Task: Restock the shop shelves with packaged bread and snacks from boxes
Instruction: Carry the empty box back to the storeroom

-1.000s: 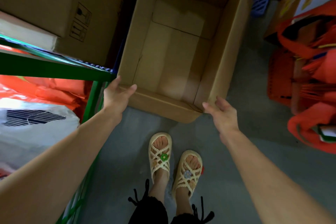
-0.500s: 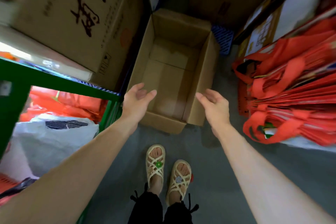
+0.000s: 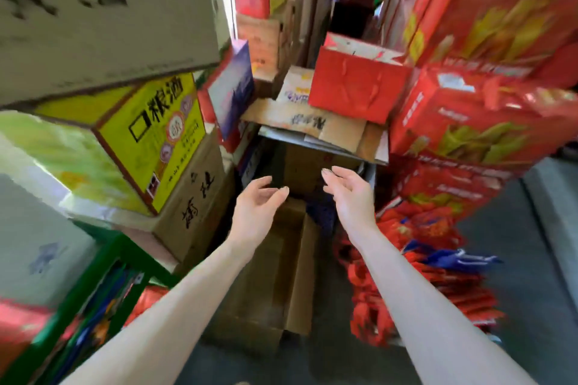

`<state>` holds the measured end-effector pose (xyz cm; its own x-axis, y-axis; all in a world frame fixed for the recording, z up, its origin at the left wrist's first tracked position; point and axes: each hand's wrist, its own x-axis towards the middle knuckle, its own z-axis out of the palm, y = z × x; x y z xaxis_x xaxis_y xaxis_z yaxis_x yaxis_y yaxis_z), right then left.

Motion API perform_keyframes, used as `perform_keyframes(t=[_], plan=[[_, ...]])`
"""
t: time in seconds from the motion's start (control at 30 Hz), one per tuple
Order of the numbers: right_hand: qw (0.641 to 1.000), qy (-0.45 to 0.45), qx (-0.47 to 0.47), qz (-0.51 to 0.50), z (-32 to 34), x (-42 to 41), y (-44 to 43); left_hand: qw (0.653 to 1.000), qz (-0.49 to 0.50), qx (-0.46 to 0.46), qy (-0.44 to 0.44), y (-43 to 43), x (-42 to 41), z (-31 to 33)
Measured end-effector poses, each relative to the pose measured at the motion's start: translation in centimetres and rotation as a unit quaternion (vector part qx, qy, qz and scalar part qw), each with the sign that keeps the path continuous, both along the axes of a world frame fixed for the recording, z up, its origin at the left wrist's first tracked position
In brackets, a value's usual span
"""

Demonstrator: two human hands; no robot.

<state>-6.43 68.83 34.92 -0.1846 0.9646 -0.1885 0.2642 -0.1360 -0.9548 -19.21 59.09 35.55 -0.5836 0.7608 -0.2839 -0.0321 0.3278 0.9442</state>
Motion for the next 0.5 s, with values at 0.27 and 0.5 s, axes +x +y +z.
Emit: perform_keyframes(t=[0.27,0.5], plan=[[0.984,0.087,0.154,0.009,20.8,-0.7,1.3,0.983,-0.006,0.179,0.036,2.8,-1.1,19.2],[0.957,0.142,0.251,0.029,31.9,-2.6,0.6,0.953,0.002,0.281,0.109,1.8,-3.3,30.7]])
